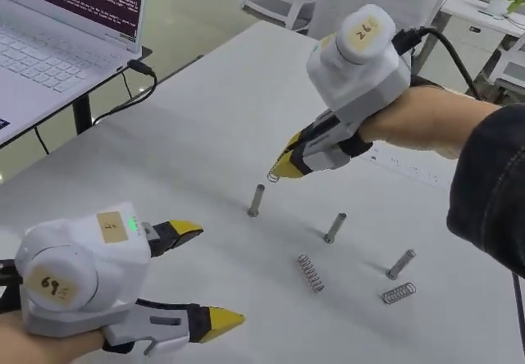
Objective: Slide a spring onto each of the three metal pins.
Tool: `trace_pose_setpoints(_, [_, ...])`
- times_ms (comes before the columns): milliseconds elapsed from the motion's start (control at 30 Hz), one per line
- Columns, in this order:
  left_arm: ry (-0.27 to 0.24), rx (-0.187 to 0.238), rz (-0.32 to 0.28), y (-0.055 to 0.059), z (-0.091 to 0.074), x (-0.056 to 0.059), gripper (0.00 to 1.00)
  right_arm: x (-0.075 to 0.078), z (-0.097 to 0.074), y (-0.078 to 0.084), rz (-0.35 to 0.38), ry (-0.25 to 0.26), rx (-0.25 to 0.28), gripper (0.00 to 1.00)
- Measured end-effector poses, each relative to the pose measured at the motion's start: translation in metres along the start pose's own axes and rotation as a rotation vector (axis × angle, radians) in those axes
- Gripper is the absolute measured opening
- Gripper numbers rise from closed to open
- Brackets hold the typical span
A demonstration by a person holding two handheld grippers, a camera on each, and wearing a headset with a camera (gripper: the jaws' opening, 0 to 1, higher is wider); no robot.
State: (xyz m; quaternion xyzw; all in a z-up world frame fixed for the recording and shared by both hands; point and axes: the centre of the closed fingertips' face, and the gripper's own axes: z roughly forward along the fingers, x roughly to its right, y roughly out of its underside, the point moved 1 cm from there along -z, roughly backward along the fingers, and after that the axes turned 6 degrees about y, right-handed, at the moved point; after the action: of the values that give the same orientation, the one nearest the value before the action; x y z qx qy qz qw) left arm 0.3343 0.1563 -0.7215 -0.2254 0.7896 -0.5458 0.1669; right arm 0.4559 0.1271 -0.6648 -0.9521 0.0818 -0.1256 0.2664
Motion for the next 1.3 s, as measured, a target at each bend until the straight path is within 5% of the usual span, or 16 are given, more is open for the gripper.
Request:
trace_pose_setpoints(667, [-0.005, -0.004, 0.011, 0.001, 0.003, -0.003, 0.63, 0.016, 0.037, 0.010, 0.043, -0.013, -0.043, 0.08])
trace_pose_setpoints(1300, [0.004, -0.003, -0.002, 0.003, 0.007, -0.001, 0.60, 0.019, 0.048, 0.018, 0.064, -0.021, -0.074, 0.08])
